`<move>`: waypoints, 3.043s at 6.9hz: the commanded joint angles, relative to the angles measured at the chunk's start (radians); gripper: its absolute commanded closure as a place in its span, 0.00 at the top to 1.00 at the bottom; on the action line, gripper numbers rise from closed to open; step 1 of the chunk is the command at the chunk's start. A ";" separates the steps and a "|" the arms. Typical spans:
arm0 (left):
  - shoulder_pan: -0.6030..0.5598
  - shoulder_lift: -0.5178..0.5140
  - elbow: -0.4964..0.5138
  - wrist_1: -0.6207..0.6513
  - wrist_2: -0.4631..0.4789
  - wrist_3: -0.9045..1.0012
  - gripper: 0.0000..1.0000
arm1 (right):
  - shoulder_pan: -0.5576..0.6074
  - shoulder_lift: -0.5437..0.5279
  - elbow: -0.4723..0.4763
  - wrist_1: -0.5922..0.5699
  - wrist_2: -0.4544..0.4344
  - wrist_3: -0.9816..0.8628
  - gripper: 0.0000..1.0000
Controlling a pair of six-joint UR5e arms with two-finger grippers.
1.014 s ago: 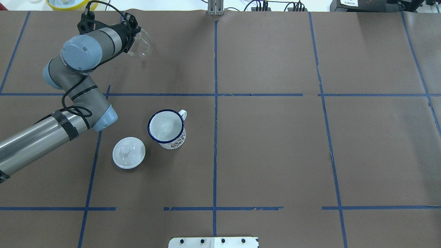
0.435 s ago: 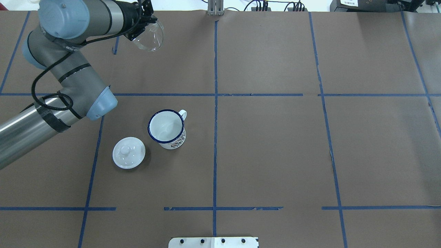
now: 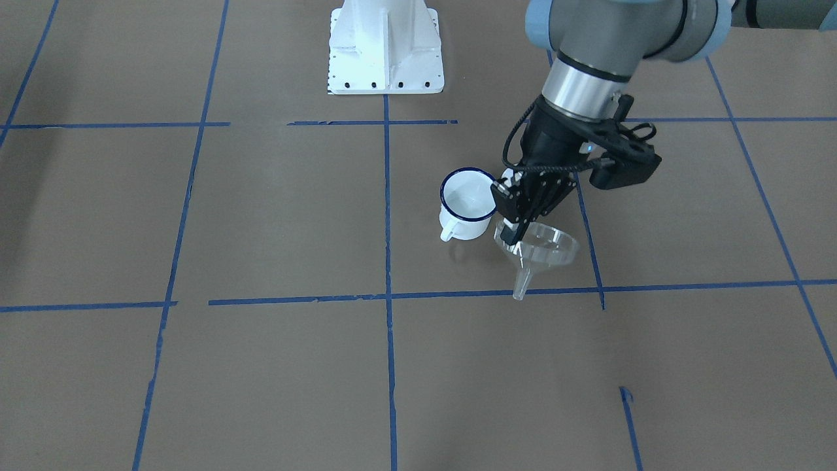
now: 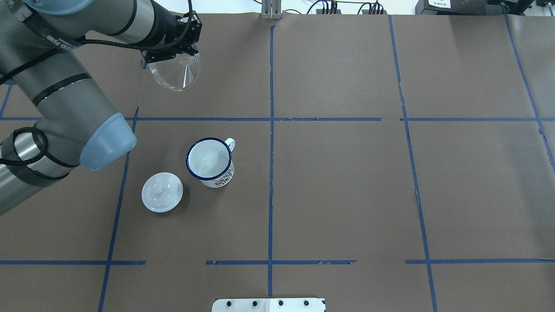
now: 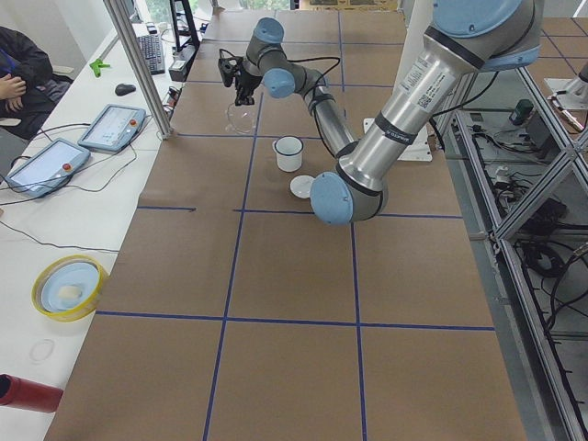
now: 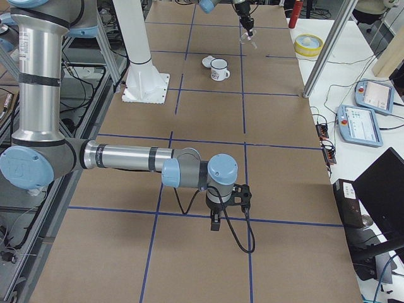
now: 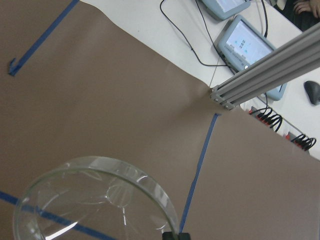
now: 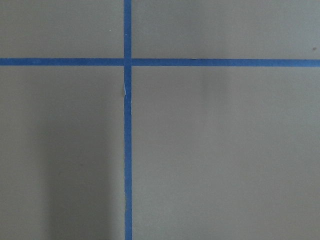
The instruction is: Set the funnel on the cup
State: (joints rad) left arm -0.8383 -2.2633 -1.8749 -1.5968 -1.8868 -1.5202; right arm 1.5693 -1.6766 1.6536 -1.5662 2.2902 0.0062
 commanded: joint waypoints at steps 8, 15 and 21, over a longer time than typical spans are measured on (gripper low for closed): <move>0.165 -0.114 0.102 0.379 -0.170 0.265 0.00 | 0.000 0.000 0.000 0.000 0.000 0.000 1.00; 0.191 -0.105 0.213 0.290 -0.178 0.267 0.36 | 0.000 0.000 0.000 0.000 0.000 0.000 1.00; -0.007 0.114 -0.142 0.278 -0.172 0.563 1.00 | 0.000 0.000 0.000 0.000 0.000 0.000 1.00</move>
State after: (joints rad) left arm -0.7521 -2.2292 -1.9308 -1.3173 -2.0567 -1.1241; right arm 1.5693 -1.6767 1.6536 -1.5662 2.2902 0.0061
